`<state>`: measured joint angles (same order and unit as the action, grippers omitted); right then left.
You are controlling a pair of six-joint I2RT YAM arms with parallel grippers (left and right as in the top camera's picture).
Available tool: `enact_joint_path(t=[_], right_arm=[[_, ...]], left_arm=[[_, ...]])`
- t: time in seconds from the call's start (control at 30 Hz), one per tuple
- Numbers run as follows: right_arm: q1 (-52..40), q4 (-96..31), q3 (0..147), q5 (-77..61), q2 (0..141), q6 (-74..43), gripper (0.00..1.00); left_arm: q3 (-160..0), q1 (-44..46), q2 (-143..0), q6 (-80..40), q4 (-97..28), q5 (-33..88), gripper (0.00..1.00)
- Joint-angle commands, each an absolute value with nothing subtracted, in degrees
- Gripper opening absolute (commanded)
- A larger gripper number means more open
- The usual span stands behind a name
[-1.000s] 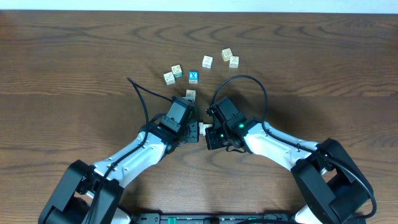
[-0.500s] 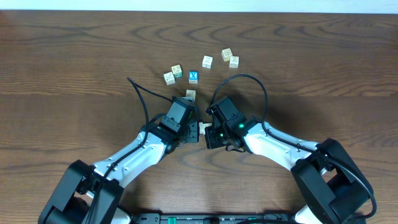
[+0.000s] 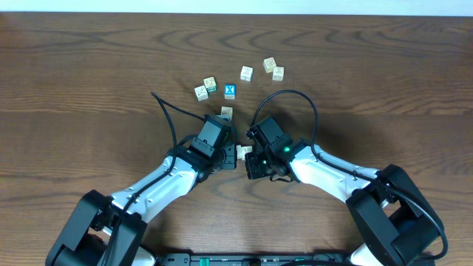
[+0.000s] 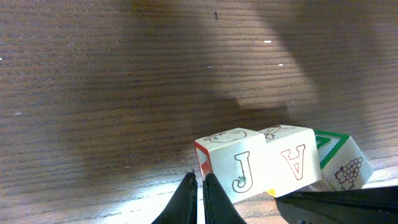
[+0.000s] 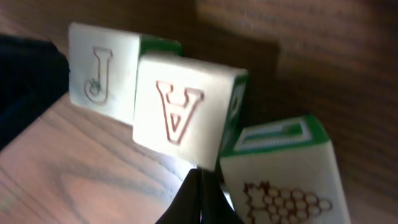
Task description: Lift 3 blocks
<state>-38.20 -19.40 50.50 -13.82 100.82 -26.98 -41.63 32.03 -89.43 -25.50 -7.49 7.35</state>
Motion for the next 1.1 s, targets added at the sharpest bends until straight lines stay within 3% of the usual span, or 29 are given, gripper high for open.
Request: enact_joint_path(t=[0.0,0.57,1.07], right_arm=[[-38.3,-22.6,50.0,-9.4,101.3,-27.5,0.01],[-38.3,-33.1,50.0,-1.9,101.3,-30.5,0.01],[-37.5,-29.5,50.0,3.6,101.3,-32.8,0.01]], left_arm=[[-41.1,32.1,-89.9,-25.8,-8.1,7.1,0.07],[-41.1,32.1,-89.9,-25.8,-8.3,7.1,0.07],[-41.1,32.1,-89.9,-25.8,-8.7,7.1,0.07]])
